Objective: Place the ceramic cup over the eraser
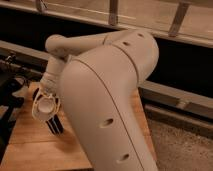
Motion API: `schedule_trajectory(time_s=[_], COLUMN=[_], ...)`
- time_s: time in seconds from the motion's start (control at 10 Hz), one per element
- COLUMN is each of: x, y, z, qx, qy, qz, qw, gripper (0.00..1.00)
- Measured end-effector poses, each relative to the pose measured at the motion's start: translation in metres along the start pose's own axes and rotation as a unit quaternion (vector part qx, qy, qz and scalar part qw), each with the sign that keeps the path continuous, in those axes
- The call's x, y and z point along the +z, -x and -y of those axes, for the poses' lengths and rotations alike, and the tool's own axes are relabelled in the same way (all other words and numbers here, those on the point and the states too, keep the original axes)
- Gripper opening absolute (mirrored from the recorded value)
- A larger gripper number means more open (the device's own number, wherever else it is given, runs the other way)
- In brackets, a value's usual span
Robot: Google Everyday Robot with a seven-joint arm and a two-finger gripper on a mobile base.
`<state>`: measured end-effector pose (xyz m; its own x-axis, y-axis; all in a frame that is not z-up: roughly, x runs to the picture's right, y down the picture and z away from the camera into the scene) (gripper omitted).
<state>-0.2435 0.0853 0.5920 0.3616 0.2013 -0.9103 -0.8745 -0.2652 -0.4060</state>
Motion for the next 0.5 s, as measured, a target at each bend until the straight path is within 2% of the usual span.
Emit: schedule_trajectory(time_s=[0.3, 0.5], x=[-0.001, -0.005], y=[0.007, 0.003], z=[0.009, 0.018], qx=[0.008, 0.026], qy=[0.006, 0.007], qz=[-0.005, -0.002], qw=[0.9999, 0.9996], gripper=[0.01, 0.01])
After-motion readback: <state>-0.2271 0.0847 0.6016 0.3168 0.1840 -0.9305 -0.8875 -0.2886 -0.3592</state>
